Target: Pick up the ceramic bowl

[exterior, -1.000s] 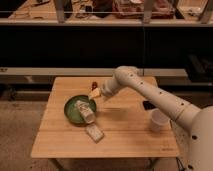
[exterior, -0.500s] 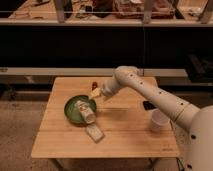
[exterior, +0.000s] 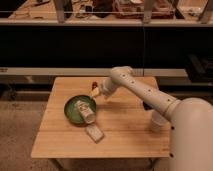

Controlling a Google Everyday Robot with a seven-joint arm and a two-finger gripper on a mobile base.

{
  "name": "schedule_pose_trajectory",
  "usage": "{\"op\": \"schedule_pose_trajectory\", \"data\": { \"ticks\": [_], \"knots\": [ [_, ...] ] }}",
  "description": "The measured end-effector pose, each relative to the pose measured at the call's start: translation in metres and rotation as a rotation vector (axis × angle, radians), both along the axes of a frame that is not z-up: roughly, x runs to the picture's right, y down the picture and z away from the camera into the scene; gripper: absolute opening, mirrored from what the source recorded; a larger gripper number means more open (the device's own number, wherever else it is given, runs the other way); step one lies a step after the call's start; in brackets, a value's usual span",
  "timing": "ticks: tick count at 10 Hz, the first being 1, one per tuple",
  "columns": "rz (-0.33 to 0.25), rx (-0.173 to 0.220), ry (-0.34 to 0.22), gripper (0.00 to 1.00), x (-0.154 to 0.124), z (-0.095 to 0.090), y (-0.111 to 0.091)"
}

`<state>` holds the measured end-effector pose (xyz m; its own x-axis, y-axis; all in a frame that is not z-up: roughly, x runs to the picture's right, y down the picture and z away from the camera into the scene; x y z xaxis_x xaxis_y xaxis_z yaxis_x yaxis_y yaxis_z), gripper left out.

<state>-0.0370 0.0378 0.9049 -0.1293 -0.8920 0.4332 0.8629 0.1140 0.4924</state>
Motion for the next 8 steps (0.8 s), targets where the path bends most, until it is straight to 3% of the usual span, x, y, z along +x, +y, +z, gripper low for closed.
{"op": "schedule_pose_trajectory", "data": {
  "ticks": [5,8],
  "knots": [
    [-0.047,-0.041,0.017,0.65,-0.015,0.003,0.022],
    [-0.047,-0.068,0.032,0.65,-0.016,0.006,0.033]
  ]
}}
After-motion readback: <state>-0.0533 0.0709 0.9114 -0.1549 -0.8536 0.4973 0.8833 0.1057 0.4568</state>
